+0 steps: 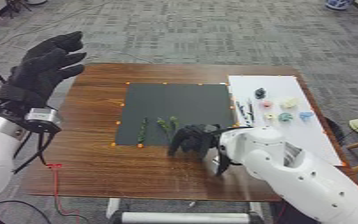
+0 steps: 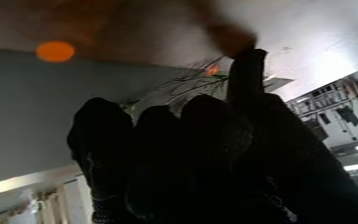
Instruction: Arrange flowers
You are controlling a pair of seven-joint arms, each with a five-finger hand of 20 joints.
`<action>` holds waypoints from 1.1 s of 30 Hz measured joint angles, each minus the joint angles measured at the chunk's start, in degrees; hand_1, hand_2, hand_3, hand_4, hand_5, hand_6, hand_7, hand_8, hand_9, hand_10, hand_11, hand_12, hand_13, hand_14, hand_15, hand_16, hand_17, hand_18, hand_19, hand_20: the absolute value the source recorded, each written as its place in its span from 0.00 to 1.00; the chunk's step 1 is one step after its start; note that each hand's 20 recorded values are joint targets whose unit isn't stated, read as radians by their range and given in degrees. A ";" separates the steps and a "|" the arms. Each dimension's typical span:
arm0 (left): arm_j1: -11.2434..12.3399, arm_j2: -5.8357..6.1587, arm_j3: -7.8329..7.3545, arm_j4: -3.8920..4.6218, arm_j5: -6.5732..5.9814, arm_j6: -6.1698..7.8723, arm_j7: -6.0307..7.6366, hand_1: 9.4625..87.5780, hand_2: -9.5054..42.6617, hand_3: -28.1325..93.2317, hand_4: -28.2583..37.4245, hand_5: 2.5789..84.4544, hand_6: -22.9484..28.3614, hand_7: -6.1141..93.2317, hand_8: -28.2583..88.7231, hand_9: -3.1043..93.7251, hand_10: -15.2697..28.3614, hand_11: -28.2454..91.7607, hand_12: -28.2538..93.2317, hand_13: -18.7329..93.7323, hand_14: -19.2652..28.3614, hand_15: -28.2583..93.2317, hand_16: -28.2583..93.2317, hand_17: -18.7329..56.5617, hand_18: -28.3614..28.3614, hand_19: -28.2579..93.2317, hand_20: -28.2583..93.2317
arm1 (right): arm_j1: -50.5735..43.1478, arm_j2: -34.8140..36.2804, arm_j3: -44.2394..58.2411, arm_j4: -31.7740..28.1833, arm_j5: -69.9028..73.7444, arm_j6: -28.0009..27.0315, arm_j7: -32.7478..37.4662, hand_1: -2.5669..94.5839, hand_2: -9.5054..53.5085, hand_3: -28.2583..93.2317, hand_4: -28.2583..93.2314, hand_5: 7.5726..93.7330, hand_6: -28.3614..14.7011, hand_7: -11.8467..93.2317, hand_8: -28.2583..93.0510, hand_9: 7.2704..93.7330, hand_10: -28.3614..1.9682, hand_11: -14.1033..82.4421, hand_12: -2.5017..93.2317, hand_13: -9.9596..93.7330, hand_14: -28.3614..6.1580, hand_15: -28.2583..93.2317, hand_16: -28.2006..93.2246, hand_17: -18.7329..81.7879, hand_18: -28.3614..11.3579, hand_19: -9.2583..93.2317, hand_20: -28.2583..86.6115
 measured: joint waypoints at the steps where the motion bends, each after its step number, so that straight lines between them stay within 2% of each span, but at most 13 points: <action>1: 0.00 0.00 0.01 0.00 0.00 0.00 0.00 0.21 0.11 0.79 0.05 0.24 0.47 0.26 0.16 0.19 0.55 0.42 0.39 0.23 0.65 0.58 0.20 0.11 0.83 0.55 0.33 | 0.32 -0.02 -0.19 0.17 -0.11 0.11 0.12 0.17 0.68 1.00 0.16 0.53 0.71 0.25 0.13 0.93 0.63 0.81 0.42 0.91 0.55 0.91 0.56 0.77 0.12 1.00 0.86; 12: -0.08 -0.05 0.06 0.02 0.00 0.00 0.00 0.21 0.11 0.79 0.05 0.24 0.47 0.26 0.16 0.19 0.55 0.42 0.39 0.23 0.65 0.58 0.20 0.11 0.83 0.55 0.33 | -0.42 -0.15 1.29 0.51 -0.45 -0.20 0.21 0.17 0.64 1.00 0.15 0.53 0.71 0.25 0.13 0.93 0.63 0.81 0.42 0.90 0.54 0.91 0.56 0.76 0.12 1.00 0.86; 19: -0.06 -0.13 0.05 0.03 0.00 0.00 -0.05 0.21 0.11 0.79 0.04 0.24 0.47 0.26 0.16 0.19 0.56 0.42 0.39 0.23 0.66 0.59 0.20 0.11 0.84 0.55 0.33 | -6.34 -0.53 9.06 0.36 5.37 -4.59 -4.19 0.16 0.59 0.94 0.10 0.52 0.71 0.25 0.13 0.92 0.62 0.81 0.43 0.90 0.53 0.91 0.57 0.76 0.12 1.00 0.86; 22: -0.03 -0.17 0.05 0.05 -0.01 0.00 -0.06 0.21 0.11 0.79 0.04 0.24 0.47 0.26 0.16 0.19 0.56 0.42 0.39 0.23 0.66 0.59 0.20 0.10 0.84 0.55 0.33 | -8.45 -0.03 10.04 -0.42 7.17 -4.77 -4.73 0.17 0.57 0.93 0.09 0.52 0.71 0.25 0.13 0.92 0.62 0.81 0.43 0.90 0.53 0.91 0.57 0.75 0.12 1.00 0.86; 27: 0.31 -0.44 -0.03 0.03 -0.01 0.00 -0.14 0.21 0.11 0.79 0.04 0.24 0.47 0.26 0.16 0.19 0.56 0.42 0.39 0.23 0.66 0.59 0.20 0.11 0.84 0.55 0.33 | -13.00 -0.21 13.69 -2.09 12.18 -4.66 -5.26 0.19 0.47 0.92 0.06 0.52 0.70 0.25 0.13 0.91 0.60 0.78 0.42 0.89 0.52 0.90 0.56 0.74 0.12 1.00 0.85; 28: 0.45 -0.60 -0.04 0.02 -0.01 0.00 -0.16 0.21 0.11 0.79 0.03 0.24 0.48 0.26 0.16 0.19 0.56 0.42 0.39 0.23 0.66 0.59 0.20 0.11 0.84 0.55 0.33 | -14.36 -0.39 15.36 -2.45 14.60 -4.49 -5.26 0.20 0.43 0.92 0.05 0.52 0.70 0.25 0.13 0.92 0.60 0.73 0.40 0.88 0.53 0.90 0.56 0.73 0.13 1.00 0.82; 29: 0.59 -0.77 -0.04 0.02 -0.02 0.02 -0.20 0.21 0.11 0.79 0.03 0.24 0.48 0.26 0.16 0.20 0.56 0.42 0.39 0.23 0.66 0.59 0.20 0.11 0.84 0.55 0.33 | -15.86 -0.53 17.26 -2.96 17.03 -4.09 -5.22 0.20 0.32 0.89 0.02 0.53 0.69 0.24 0.14 0.92 0.58 0.58 0.34 0.85 0.52 0.87 0.53 0.69 0.14 1.00 0.75; 31: 0.98 -1.14 -0.19 -0.02 -0.02 0.04 -0.24 0.21 0.11 0.79 0.03 0.25 0.47 0.27 0.16 0.20 0.56 0.42 0.39 0.23 0.67 0.59 0.20 0.11 0.84 0.55 0.33 | -19.32 -0.57 21.76 -4.41 21.25 -2.10 -4.85 0.25 0.15 0.80 0.00 0.51 0.65 0.23 0.14 0.85 0.53 0.40 0.26 0.79 0.49 0.84 0.51 0.61 0.14 1.00 0.66; 33: 1.72 -1.58 -0.72 -0.15 -0.02 0.06 -0.25 0.21 0.11 0.79 0.03 0.25 0.47 0.27 0.16 0.20 0.56 0.42 0.39 0.23 0.67 0.59 0.20 0.11 0.84 0.55 0.33 | -23.34 -0.43 27.34 -6.54 23.02 1.02 -3.57 0.32 0.08 0.71 0.00 0.50 0.64 0.23 0.15 0.82 0.52 0.37 0.25 0.76 0.47 0.84 0.50 0.58 0.14 1.00 0.64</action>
